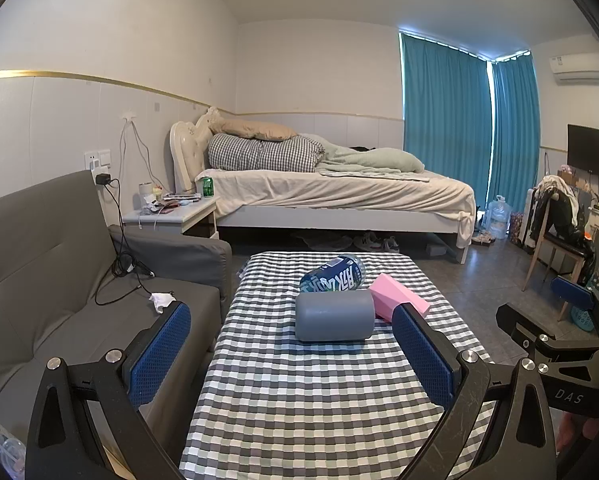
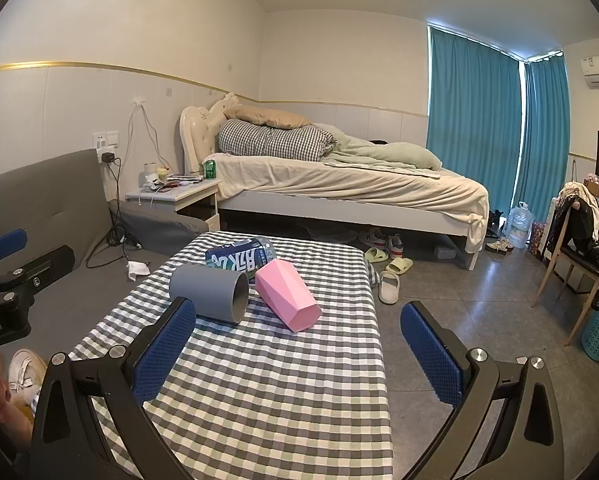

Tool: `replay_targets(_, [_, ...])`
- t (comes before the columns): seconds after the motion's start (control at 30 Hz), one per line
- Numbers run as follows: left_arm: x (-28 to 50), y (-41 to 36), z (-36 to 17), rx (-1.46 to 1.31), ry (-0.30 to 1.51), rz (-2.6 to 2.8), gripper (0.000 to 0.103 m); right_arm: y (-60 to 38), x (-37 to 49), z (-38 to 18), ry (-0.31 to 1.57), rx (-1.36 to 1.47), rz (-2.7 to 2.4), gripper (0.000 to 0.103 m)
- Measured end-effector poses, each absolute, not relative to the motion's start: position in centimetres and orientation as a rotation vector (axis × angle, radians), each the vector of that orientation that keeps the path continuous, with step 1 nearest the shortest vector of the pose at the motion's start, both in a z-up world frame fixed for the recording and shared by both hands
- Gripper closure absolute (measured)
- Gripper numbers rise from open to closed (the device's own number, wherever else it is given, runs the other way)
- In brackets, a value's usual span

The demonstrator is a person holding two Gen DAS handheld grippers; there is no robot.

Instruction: Flip cup upside down

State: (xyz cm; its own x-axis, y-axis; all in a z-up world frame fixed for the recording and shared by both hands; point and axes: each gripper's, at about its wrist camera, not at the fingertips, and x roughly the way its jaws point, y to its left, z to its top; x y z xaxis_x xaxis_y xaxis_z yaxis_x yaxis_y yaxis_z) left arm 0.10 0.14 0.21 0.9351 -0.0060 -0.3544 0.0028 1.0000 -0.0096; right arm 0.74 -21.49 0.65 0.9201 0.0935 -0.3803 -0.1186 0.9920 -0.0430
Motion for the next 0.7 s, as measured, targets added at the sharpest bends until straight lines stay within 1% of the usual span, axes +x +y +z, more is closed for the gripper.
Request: replay_targets(0.7, [0.02, 0.04, 0.28, -0.008, 0.361, -0.004, 0.0, -21.05, 0.76, 0.34, 0.39, -0.065, 0.111, 0.0])
